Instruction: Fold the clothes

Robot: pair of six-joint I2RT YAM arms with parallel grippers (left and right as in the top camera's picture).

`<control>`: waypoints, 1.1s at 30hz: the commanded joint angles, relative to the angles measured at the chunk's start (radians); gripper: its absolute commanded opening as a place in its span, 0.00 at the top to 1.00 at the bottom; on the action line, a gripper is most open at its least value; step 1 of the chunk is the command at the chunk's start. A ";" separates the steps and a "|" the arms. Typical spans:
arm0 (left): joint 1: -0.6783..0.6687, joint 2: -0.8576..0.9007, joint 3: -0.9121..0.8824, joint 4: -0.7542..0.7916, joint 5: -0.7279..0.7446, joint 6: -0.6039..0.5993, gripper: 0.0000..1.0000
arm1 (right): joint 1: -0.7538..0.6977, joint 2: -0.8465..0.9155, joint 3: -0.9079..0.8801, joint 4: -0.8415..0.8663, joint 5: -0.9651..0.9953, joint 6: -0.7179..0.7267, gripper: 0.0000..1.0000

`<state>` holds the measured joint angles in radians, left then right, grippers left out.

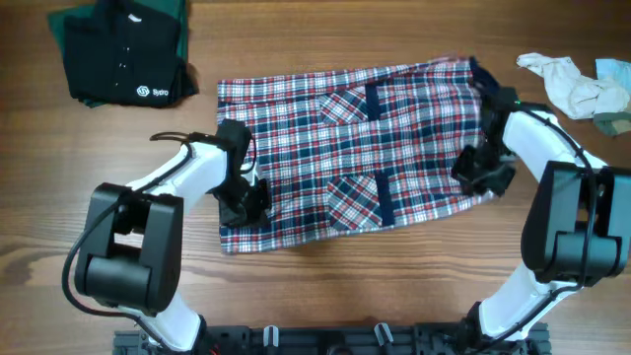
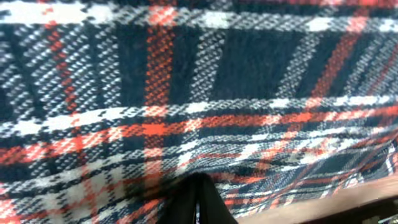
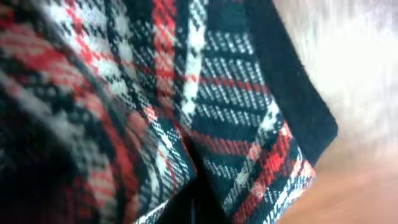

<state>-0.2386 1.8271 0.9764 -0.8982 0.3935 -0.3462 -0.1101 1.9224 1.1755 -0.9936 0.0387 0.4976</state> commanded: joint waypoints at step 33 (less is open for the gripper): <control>0.090 -0.074 0.034 -0.192 -0.206 -0.077 0.96 | 0.000 -0.377 -0.149 -0.114 0.193 0.372 0.96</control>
<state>-0.1551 1.8191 0.9951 -1.0698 0.1825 -0.4065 -0.1074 1.5845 1.0260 -1.1141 0.1936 0.8848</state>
